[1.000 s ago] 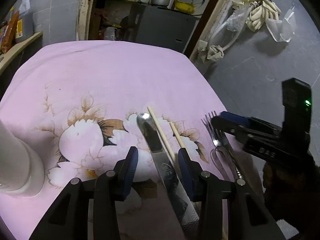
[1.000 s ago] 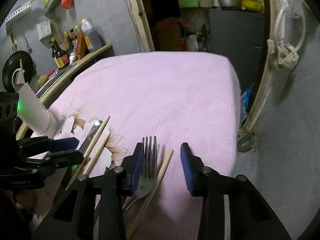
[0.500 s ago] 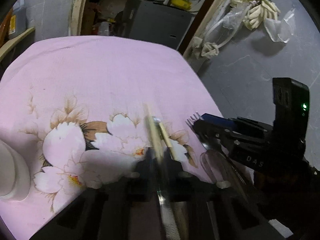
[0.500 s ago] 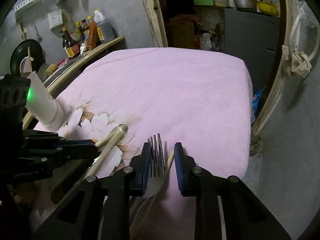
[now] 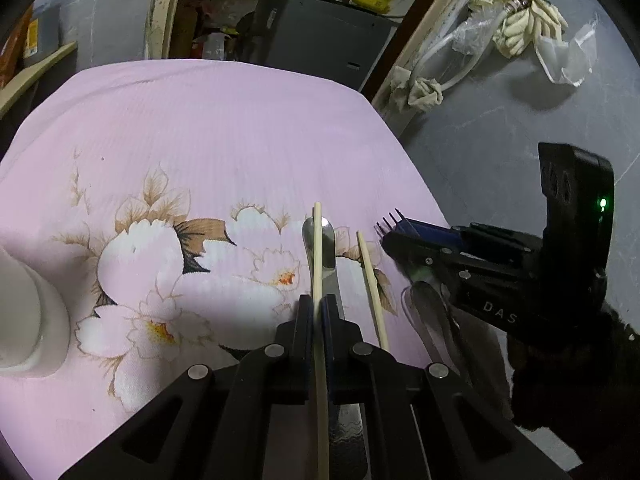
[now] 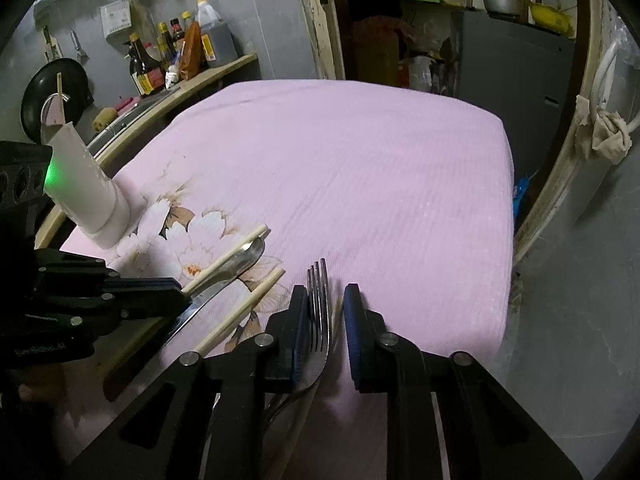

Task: Organize utensils
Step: 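Close the left tool on a wooden chopstick while the right tool grasps the steel fork, then lift the chopstick and fork and carry both over the white caddy, then open both tools to drop the chopstick and fork into the caddy, then move both tools down toward the steel knife and a chopstick, then close the left tool on the steel knife while the right tool grasps a chopstick, then lift the knife and chopstick high and carry them over the caddy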

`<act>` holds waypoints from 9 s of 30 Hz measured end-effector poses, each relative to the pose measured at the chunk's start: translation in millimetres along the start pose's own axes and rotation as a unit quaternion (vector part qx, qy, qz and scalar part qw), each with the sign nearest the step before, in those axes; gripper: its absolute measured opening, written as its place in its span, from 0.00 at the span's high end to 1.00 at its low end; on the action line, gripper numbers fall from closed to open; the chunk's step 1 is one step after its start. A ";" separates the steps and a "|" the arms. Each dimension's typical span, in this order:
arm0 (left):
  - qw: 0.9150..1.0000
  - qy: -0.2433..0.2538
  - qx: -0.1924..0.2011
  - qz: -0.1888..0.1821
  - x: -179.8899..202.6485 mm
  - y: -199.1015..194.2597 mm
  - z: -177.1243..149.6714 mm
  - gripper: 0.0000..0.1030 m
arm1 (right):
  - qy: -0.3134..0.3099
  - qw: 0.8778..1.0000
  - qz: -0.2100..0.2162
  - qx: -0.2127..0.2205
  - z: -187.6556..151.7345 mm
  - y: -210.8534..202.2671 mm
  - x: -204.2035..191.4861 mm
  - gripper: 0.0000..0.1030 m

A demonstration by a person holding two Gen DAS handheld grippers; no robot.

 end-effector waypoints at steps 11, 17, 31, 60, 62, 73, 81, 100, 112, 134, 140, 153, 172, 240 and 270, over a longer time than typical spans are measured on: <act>0.998 0.033 -0.055 0.005 8.6 11.6 5.5 0.90 | -0.003 1.000 -0.017 -0.008 -7.1 -6.9 -9.1 0.94; 1.000 0.007 -0.028 0.002 4.3 4.7 8.7 0.95 | 0.030 0.998 -0.042 0.043 -4.2 -40.7 -6.0 0.95; 0.983 -0.069 0.147 -0.079 3.7 -113.1 40.0 0.95 | 0.067 0.969 -0.153 0.182 27.5 -157.4 -19.0 0.97; 0.920 -0.174 0.352 -0.015 -197.7 -309.8 141.4 0.95 | -0.018 0.929 -0.189 0.317 201.8 -217.8 -210.8 0.98; 0.918 -0.175 0.356 -0.013 -207.1 -309.4 143.0 0.95 | -0.024 0.929 -0.193 0.314 206.3 -209.2 -220.0 0.98; 0.913 -0.164 0.374 0.003 -223.9 -281.7 144.2 0.95 | -0.045 0.939 -0.204 0.274 200.1 -158.3 -249.8 0.98; 0.912 -0.170 0.373 0.003 -230.7 -262.7 137.2 0.95 | -0.047 0.944 -0.204 0.254 191.3 -138.9 -251.7 0.98; 0.904 -0.127 0.408 0.020 -217.1 -253.3 116.2 0.95 | -0.044 0.949 -0.197 0.240 181.3 -119.4 -252.6 0.98; 0.901 -0.114 0.418 0.029 -214.8 -251.2 107.1 0.95 | -0.045 0.950 -0.194 0.240 181.1 -115.7 -255.3 0.97; 0.938 -0.080 0.334 0.040 -194.5 -267.3 75.0 0.46 | 0.006 0.944 -0.191 0.271 165.5 -162.0 -238.6 0.54; 0.940 -0.043 0.333 0.052 -160.6 -294.4 77.0 0.25 | 0.032 0.933 -0.212 0.288 152.8 -203.1 -212.9 0.34; 0.932 0.015 0.358 0.057 -64.4 -305.9 66.9 0.02 | 0.061 0.910 -0.261 0.317 108.1 -279.5 -135.4 0.13; 0.961 0.034 0.269 0.053 17.9 -177.2 30.5 0.01 | 0.089 0.933 -0.276 0.211 21.4 -234.2 -7.4 0.10; 0.993 -0.006 0.114 0.018 3.5 -87.5 3.4 0.85 | 0.168 0.966 -0.086 0.174 -4.9 -141.0 -25.3 0.96; 0.939 -0.042 0.341 0.004 -133.3 -309.7 128.6 0.85 | 0.149 0.885 -0.014 0.440 215.7 -189.5 -191.2 0.96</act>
Point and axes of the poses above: each gripper's, at about its wrist camera, not at the fingertips, and y roughly the way its jaws point, x to its right, z to its top, the point moved 8 cm from there along y, roughly the way its jaws point, and after that the axes turned 8 degrees about -y, right-handed, at the moved point
